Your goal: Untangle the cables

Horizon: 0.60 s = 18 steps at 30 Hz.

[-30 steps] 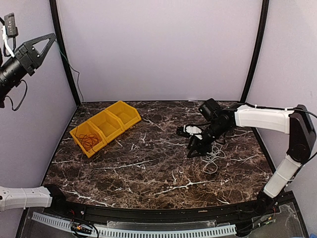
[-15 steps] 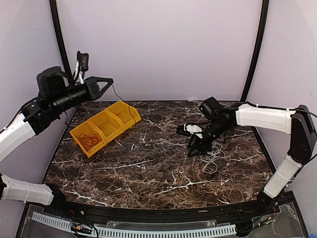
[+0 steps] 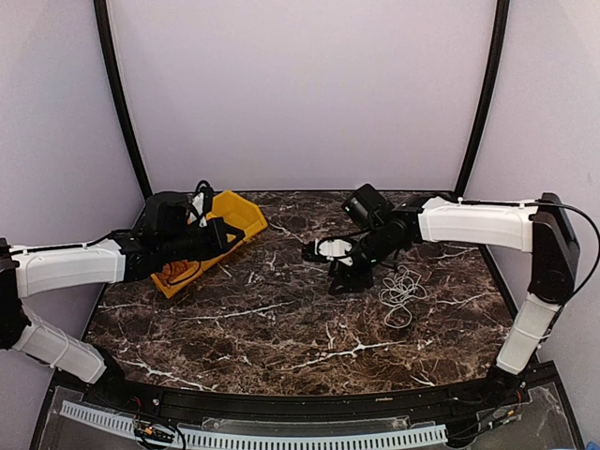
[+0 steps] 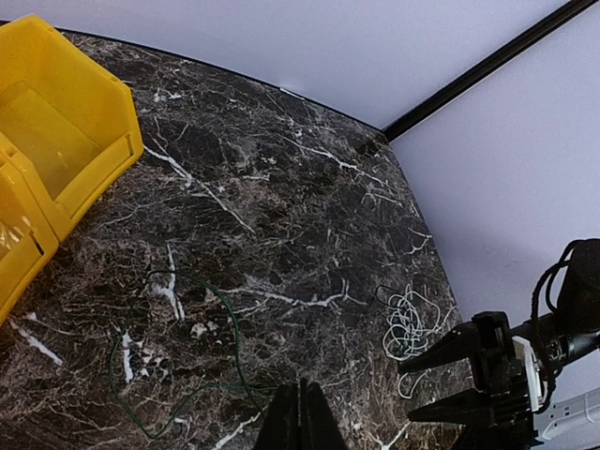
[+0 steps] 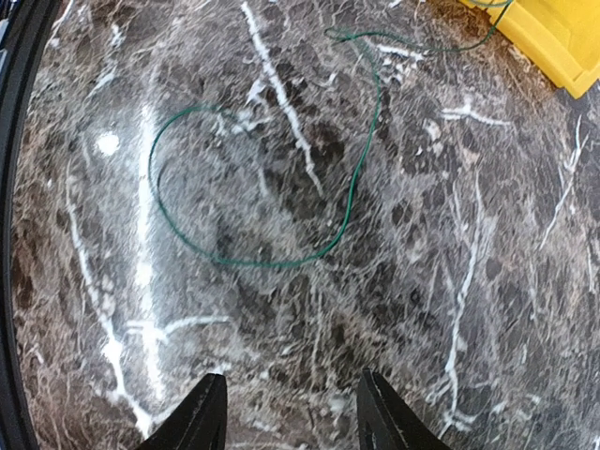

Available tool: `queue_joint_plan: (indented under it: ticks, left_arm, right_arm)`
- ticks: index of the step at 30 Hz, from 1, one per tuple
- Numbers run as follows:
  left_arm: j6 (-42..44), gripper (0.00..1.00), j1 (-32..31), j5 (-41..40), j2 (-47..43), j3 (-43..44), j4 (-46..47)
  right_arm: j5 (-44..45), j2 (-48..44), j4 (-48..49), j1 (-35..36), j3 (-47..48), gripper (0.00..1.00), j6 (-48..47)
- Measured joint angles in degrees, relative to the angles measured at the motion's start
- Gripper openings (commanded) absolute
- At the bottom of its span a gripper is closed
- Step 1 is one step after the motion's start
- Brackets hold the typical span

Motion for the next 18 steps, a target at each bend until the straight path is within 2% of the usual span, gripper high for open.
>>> queue_joint_plan:
  ticks: [3,5,7,9,13,18]
  left_arm:
    - [-0.4,0.29,-0.9,-0.9,-0.1,-0.8,1.2]
    - [-0.4,0.42,-1.2,-1.9,-0.3,-1.4,1.0]
    - [0.0,0.50,-1.4,-3.6,-1.0,-1.7,-0.3]
    - [1.0,0.53,-1.5,-6.3,-3.0,-1.7,-2.8]
    - [3.6,0.54,-1.5,-10.9,-10.3,-1.8,-7.6]
    - [5.5,0.47,-1.5,-13.2,-21.5,-6.8,-10.0]
  right_arm:
    - [1.2,5.7,1.8,1.5,6.0,0.50,0.5]
    - [1.6,8.0,3.0,2.3,8.0,0.50,0.7]
    - [1.9,10.6,3.7,3.5,10.0,0.50,0.9]
    - [1.9,13.7,4.2,4.7,12.5,0.50,1.1]
    - [1.3,20.0,4.8,6.2,17.6,0.50,1.8]
    - [1.1,21.7,4.9,6.9,18.3,0.50,2.5]
